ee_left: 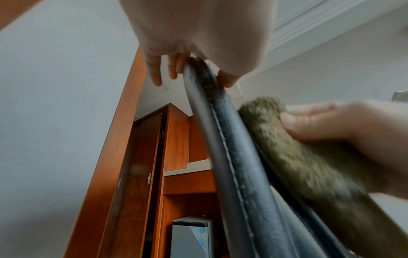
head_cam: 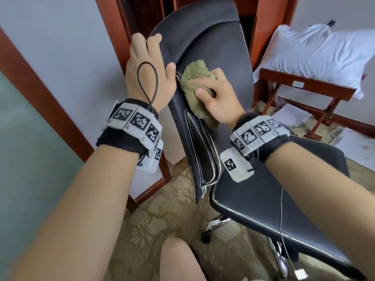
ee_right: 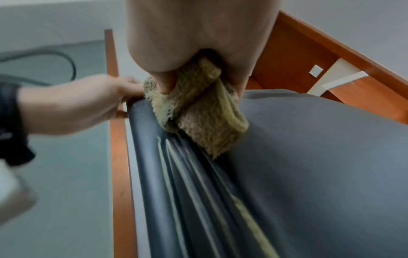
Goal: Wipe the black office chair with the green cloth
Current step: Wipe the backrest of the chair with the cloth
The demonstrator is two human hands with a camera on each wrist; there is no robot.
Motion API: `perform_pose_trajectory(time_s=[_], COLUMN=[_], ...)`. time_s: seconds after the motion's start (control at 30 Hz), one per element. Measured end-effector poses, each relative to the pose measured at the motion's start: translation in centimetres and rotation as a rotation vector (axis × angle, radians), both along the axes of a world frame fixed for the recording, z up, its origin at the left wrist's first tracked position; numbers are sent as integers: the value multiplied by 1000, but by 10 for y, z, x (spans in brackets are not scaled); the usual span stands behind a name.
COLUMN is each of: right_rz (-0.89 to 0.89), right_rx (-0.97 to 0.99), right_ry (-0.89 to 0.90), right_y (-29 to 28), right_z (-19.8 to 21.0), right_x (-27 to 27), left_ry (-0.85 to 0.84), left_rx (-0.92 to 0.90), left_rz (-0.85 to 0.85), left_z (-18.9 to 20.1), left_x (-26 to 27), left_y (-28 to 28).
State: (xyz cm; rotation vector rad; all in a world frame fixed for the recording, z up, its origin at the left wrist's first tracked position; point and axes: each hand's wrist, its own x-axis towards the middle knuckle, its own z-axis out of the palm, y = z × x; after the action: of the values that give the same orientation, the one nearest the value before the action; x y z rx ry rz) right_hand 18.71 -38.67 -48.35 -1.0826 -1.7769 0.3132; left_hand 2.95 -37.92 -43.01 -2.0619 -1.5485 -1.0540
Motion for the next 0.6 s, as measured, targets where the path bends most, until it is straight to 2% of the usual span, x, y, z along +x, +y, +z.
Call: perform_pose_trajectory(time_s=[0.17, 0.3, 0.4, 0.53, 0.6], right_rz=[25, 10, 15, -78, -52], right_rx=[-43, -120, -201, -7, 41], right_ry=[13, 34, -45, 71, 72], right_y=[-12, -23, -25, -15, -5], right_z=[-57, -77, -66, -21, 4], right_x=[17, 27, 38, 29, 12], left_ry=[50, 123, 125, 119, 122], left_rx=[-5, -11, -21, -43, -42], left_rz=[-14, 6, 0, 3, 3], left_z=[0, 4, 7, 8, 8], left_x=[-4, -8, -5, -2, -3], left_y=[0, -3, -5, -6, -5])
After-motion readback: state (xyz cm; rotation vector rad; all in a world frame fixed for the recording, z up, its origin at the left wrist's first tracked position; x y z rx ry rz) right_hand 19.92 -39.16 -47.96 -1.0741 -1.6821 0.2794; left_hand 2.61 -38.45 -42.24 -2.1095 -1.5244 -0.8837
